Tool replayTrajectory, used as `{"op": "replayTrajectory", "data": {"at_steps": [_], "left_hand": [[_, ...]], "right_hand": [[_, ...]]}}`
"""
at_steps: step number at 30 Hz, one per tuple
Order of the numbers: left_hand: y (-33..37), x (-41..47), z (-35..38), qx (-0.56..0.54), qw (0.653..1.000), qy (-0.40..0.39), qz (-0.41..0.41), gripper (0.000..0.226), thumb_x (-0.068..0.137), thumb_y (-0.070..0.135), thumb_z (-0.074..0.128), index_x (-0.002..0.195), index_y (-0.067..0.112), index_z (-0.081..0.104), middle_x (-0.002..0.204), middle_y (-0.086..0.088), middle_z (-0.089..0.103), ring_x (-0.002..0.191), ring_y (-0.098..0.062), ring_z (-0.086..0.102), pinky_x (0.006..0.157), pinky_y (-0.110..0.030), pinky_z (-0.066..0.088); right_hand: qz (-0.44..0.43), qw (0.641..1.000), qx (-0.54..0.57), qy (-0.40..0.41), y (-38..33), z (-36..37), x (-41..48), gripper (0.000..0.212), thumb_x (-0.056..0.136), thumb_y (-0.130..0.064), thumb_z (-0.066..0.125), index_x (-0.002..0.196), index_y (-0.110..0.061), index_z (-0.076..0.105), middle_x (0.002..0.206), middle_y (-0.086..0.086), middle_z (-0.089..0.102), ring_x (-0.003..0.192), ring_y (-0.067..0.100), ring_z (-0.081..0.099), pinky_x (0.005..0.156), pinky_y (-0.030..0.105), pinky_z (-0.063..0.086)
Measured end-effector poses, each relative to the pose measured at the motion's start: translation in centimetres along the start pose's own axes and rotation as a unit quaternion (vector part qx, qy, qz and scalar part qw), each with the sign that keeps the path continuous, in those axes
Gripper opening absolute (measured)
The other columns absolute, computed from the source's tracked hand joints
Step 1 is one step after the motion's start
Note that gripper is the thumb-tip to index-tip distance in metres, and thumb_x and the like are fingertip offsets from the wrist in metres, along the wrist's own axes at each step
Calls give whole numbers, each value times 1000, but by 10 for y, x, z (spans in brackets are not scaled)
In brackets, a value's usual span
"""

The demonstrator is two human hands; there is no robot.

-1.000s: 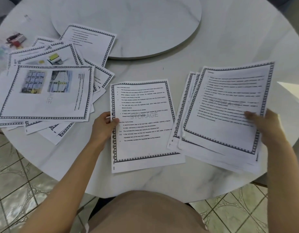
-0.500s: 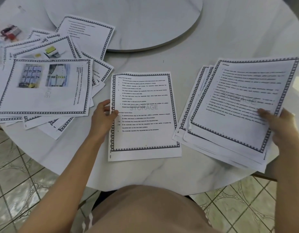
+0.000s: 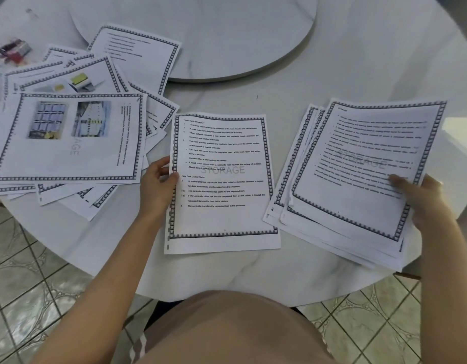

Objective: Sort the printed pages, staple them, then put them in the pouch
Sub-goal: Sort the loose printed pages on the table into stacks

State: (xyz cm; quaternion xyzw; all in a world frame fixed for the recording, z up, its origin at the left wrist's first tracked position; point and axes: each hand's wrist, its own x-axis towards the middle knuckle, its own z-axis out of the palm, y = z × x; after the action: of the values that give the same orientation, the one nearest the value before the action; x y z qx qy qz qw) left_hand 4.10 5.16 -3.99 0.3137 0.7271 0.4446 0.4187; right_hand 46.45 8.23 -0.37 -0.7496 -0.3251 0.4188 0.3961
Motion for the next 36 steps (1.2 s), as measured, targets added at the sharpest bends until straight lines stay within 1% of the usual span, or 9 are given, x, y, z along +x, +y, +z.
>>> {"op": "replayTrajectory", "data": {"at_steps": [4, 8, 10, 13, 15, 23, 27, 30, 36], "left_hand": [[4, -1, -1, -1, 1000, -22, 14, 41, 90, 3, 54, 129, 17, 51, 112, 0, 58, 88, -2, 56, 72, -13, 46], [4, -6, -3, 50, 995, -66, 47, 47, 92, 5, 52, 134, 23, 44, 117, 1, 55, 102, -9, 52, 80, -10, 44], [6, -7, -8, 57, 995, -64, 54, 45, 94, 6, 48, 132, 28, 43, 114, 2, 58, 104, -11, 54, 87, -21, 46], [12, -9, -22, 69, 994, -43, 76, 43, 96, 4, 41, 127, 34, 45, 97, 15, 58, 83, 8, 59, 72, -8, 49], [19, -7, -37, 77, 993, -14, 83, 43, 96, 2, 39, 125, 33, 46, 94, 15, 57, 70, 16, 57, 61, -3, 46], [32, 1, -109, 76, 987, 101, 101, 40, 96, 6, 41, 133, 21, 46, 111, -10, 60, 89, -21, 59, 82, -39, 50], [24, 3, -129, 68, 987, 128, 64, 40, 94, 10, 41, 131, 24, 47, 114, -8, 62, 103, -30, 61, 91, -50, 48], [16, 2, -127, 56, 990, 123, 43, 39, 95, 8, 41, 132, 20, 47, 114, -11, 61, 102, -28, 60, 90, -45, 49], [6, 2, -112, 30, 994, 106, 5, 38, 96, 5, 41, 133, 10, 47, 107, -7, 61, 88, -17, 60, 89, -36, 45]], "right_hand": [[4, 1000, 2, 0, 5, 12, 3, 37, 86, -10, 63, 120, -1, 55, 61, -16, 68, 51, -8, 62, 75, 31, 57], [-5, 1000, -23, -19, 8, 32, 2, 34, 86, -6, 62, 119, -1, 56, 90, 2, 65, 56, -3, 64, 57, 16, 56], [-18, 999, -44, -23, 9, 46, -1, 33, 85, -8, 64, 117, -2, 59, 103, 11, 65, 76, 13, 68, 69, 25, 58], [-42, 996, -75, -19, 9, 67, -6, 31, 80, -15, 68, 110, -9, 64, 104, 10, 66, 98, 29, 64, 91, 48, 51], [-47, 994, -96, -20, 9, 82, -10, 29, 79, -18, 69, 106, -9, 65, 103, 10, 68, 98, 29, 64, 92, 49, 51], [-105, 986, -101, 85, -1, 120, -24, 29, 83, -13, 65, 110, -3, 60, 94, 3, 60, 84, 15, 55, 68, 13, 39], [-142, 977, -128, 97, -1, 115, -20, 5, 86, -16, 61, 82, -12, 62, 72, 4, 56, 72, 18, 48, 60, 18, 34], [-150, 972, -146, 104, -1, 103, -11, 22, 89, -17, 57, 67, -15, 52, 55, -6, 44, 68, 16, 40, 53, 13, 31], [-153, 966, -155, 141, -3, 69, 5, 25, 90, -16, 55, 105, 1, 67, 100, 16, 69, 90, 23, 60, 84, 21, 41]]}}
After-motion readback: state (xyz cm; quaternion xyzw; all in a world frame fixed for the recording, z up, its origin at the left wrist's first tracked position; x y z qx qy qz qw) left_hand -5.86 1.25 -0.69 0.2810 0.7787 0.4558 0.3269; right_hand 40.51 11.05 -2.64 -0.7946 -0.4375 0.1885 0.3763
